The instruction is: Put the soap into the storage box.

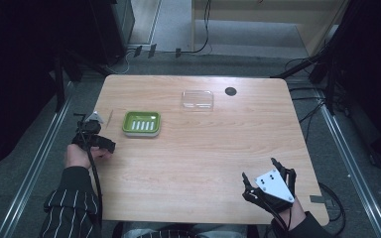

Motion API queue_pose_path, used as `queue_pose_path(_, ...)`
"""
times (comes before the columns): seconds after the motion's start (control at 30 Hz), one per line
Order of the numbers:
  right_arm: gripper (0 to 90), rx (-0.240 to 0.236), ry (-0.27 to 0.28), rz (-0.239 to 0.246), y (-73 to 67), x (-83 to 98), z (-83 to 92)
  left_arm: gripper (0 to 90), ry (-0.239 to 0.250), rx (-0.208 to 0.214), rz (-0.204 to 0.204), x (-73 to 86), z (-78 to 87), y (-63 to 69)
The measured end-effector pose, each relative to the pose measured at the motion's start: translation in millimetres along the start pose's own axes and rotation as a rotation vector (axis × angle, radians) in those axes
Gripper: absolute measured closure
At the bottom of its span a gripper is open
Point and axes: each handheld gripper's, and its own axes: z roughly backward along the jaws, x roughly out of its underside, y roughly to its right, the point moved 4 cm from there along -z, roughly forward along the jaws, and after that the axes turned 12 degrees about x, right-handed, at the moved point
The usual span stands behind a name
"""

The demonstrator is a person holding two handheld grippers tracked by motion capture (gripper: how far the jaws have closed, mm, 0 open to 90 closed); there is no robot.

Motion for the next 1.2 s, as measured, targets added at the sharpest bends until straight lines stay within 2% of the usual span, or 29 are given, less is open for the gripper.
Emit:
queue_pose_path(0.4, 13.0, 0.001, -0.003, -0.002, 0.1, 0.2, 0.1, 12.6, 0.006, 0.023, -0.033, -1.1, 6.4, 7.3)
queue_pose_path(0.5, 13.1, 0.001, -0.003, -0.002, 0.1, 0.2, 0.1, 12.6, 0.007, 0.045, -0.044, -2.1, 7.2, 10.9)
queue_pose_path(0.77, 13.1, 0.002, -0.003, -0.003, 0.3, 0.3, 0.3, 12.6, 0.014, 0.064, -0.075, -4.9, 10.7, 20.4)
queue_pose_path(1.2, 13.1, 0.0, -0.003, 0.0, 0.1, 0.1, 0.1, 12.7, 0.008, 0.069, -0.119, -9.3, 9.6, 33.2)
